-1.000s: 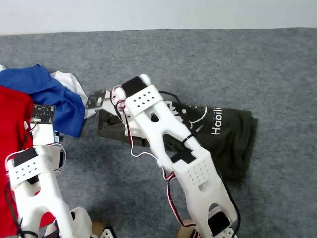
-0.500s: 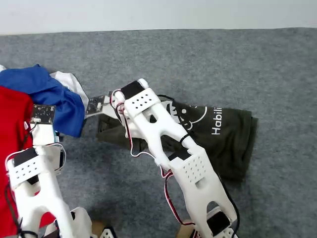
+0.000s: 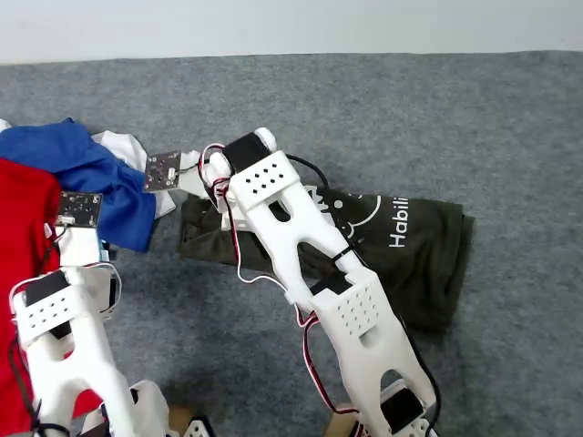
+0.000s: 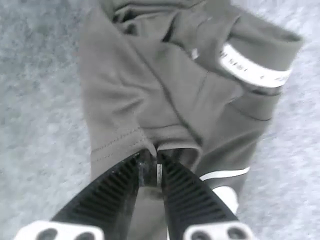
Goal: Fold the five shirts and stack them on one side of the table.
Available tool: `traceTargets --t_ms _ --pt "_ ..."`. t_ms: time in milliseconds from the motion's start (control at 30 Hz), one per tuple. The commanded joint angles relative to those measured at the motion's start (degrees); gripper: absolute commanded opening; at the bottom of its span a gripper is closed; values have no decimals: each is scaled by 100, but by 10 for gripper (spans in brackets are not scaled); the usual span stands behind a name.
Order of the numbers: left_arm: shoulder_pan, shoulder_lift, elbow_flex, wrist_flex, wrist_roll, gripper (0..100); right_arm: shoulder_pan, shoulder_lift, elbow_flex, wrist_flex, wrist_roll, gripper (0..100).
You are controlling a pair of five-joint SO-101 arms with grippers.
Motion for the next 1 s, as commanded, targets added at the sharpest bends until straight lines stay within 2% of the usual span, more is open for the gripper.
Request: traceTargets --t_ms 0,167,400,500,633,867,967 --pt "26 -123 -4 -141 -35 4 154 -127 -273 -558 53 35" --pt "26 -132 66 -141 -35 4 251 22 -299 -1226 88 39" --pt "26 -132 92 -141 -35 4 277 435 -299 -2123 571 36" --pt "18 -132 92 -141 -35 4 312 488 -299 -2246 615 38" --pt "0 -132 92 -123 -35 4 382 198 -422 -1710 510 40" --pt "26 -132 57 -132 -35 4 286 -268 -949 -154 -229 41" --pt "26 -132 66 -132 -35 4 286 -286 -1143 409 -800 101"
